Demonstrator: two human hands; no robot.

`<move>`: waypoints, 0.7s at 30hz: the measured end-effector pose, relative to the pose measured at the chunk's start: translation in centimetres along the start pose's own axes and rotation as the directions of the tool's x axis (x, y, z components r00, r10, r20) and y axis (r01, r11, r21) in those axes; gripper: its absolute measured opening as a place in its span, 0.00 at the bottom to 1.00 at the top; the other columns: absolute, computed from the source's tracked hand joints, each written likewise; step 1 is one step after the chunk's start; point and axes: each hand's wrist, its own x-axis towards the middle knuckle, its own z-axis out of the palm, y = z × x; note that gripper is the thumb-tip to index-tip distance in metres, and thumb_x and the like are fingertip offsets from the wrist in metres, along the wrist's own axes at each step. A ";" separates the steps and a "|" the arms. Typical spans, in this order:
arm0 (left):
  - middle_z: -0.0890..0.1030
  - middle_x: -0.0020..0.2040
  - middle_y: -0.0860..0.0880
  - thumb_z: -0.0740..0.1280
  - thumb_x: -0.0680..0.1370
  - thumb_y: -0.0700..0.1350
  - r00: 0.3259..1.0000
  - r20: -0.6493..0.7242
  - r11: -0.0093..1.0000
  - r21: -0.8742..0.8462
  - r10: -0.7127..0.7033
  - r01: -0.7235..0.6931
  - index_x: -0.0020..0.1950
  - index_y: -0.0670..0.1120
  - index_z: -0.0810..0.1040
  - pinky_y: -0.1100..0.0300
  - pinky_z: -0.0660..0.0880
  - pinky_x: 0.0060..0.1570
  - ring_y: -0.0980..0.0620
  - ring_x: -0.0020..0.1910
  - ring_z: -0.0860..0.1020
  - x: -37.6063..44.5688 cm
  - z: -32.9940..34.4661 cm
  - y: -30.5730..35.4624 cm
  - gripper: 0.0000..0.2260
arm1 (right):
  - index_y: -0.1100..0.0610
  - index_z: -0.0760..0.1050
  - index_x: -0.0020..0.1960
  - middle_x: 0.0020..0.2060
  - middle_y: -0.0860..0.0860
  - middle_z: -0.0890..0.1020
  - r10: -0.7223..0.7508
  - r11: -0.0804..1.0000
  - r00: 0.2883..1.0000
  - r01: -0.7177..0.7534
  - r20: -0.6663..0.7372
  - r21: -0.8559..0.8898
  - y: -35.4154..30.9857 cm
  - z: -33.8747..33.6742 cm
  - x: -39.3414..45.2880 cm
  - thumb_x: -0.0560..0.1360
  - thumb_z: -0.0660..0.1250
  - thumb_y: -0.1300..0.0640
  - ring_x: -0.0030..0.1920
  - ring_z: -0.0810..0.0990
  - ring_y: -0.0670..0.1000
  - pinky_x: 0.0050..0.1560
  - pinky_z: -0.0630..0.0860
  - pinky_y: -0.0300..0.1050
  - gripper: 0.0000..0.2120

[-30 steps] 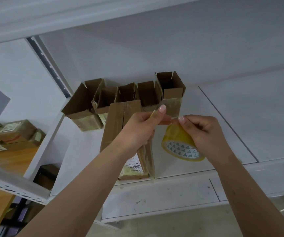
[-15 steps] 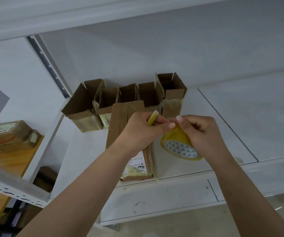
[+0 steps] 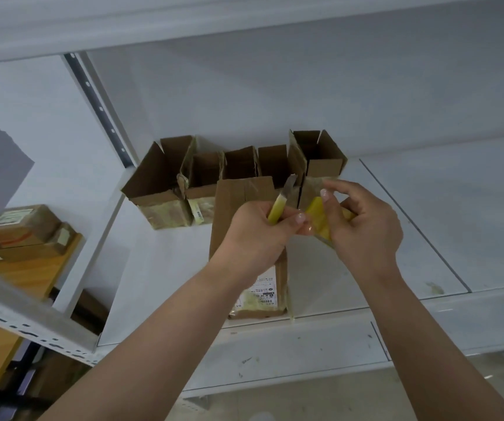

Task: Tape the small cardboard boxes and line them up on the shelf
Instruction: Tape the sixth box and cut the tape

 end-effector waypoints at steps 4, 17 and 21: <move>0.85 0.42 0.56 0.66 0.79 0.52 0.994 -0.090 0.994 0.096 0.063 -0.054 0.46 0.54 0.83 0.68 0.71 0.27 0.64 0.24 0.70 -0.5 -3.7 -0.2 0.07 | 0.44 0.80 0.58 0.31 0.41 0.74 0.063 0.994 0.998 -0.062 0.005 -0.088 1.4 0.1 0.4 0.78 0.64 0.44 0.36 0.75 0.46 0.34 0.63 0.35 0.11; 0.80 0.53 0.42 0.60 0.83 0.46 0.872 -0.426 0.837 0.362 -0.243 0.410 0.56 0.42 0.75 0.56 0.67 0.45 0.43 0.48 0.76 0.3 -11.1 -17.1 0.09 | 0.61 0.82 0.56 0.36 0.63 0.83 0.006 0.886 0.984 0.076 0.176 -0.458 9.1 3.7 -4.2 0.73 0.69 0.68 0.38 0.81 0.64 0.43 0.70 0.49 0.13; 0.75 0.55 0.40 0.63 0.81 0.46 0.879 -0.399 0.705 0.543 -0.261 0.456 0.62 0.43 0.75 0.52 0.71 0.51 0.39 0.53 0.76 -1.1 -9.9 -21.7 0.12 | 0.65 0.82 0.53 0.38 0.64 0.84 -0.031 0.838 0.970 0.156 0.240 -0.523 10.6 4.6 -6.9 0.69 0.74 0.68 0.39 0.81 0.66 0.49 0.75 0.59 0.13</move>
